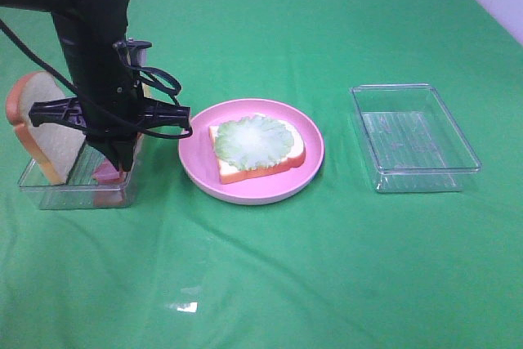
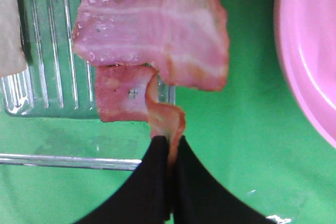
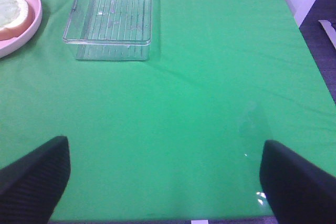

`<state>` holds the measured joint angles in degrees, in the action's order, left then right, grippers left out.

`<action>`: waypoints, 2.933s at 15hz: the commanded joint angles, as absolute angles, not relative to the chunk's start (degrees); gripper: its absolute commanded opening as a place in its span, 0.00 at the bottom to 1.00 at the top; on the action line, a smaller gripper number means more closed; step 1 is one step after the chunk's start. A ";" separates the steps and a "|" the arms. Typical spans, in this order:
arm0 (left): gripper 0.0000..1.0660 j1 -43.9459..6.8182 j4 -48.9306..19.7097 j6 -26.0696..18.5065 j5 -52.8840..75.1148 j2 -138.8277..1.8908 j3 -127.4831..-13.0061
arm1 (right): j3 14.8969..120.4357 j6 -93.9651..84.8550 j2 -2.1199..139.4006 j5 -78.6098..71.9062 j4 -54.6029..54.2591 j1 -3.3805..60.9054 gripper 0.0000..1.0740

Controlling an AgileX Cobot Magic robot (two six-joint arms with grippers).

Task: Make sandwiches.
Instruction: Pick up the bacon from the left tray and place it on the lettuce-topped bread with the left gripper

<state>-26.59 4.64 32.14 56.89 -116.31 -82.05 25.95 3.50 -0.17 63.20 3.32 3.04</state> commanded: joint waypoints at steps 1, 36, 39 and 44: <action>0.00 -26.87 4.76 32.49 58.33 -115.91 -82.28 | 25.84 2.92 -1.72 63.08 3.50 2.75 0.89; 0.00 -26.76 -46.87 -1.83 57.47 -130.58 -112.19 | 25.84 2.92 -1.72 63.08 3.50 2.75 0.89; 0.00 -24.92 -46.58 -1.95 57.58 -133.73 -112.19 | 25.84 2.92 -1.72 63.08 3.50 2.75 0.89; 0.00 -23.20 -38.16 -1.43 58.61 -134.07 -112.24 | 25.84 2.92 -1.72 63.08 3.50 2.75 0.89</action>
